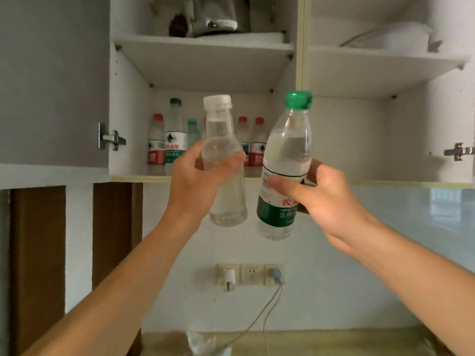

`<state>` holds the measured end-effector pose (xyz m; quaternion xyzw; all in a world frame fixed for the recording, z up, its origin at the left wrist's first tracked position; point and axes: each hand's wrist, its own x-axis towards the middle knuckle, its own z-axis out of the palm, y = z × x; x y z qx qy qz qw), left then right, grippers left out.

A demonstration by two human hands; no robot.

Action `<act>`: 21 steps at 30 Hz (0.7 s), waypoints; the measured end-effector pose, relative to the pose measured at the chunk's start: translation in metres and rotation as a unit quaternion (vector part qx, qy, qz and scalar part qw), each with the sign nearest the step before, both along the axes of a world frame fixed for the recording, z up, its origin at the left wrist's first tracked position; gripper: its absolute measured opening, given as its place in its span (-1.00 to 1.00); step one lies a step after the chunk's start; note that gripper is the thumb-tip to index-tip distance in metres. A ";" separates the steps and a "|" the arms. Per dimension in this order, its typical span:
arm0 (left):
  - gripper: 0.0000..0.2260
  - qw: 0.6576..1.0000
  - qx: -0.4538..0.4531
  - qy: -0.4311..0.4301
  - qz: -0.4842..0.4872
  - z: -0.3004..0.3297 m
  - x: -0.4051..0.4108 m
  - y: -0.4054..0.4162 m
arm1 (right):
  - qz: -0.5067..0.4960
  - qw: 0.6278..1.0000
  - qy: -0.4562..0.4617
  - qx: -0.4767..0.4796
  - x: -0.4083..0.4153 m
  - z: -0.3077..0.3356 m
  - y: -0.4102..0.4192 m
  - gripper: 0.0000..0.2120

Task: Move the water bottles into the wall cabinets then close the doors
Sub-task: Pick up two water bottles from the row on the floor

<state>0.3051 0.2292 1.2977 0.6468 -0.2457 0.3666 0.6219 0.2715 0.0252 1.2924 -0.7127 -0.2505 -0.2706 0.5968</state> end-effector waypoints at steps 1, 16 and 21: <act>-0.57 1.000 0.000 -0.011 0.011 0.015 0.006 0.005 | -0.002 1.000 -0.013 -0.001 0.006 0.013 0.006 -0.45; -0.35 0.988 0.013 -0.013 0.155 0.068 0.162 0.038 | -0.094 0.995 0.022 0.016 0.171 0.097 0.069 -0.68; -0.42 0.989 0.073 0.015 0.130 0.072 0.200 0.046 | -0.088 0.995 0.039 -0.027 0.210 0.103 0.079 -0.63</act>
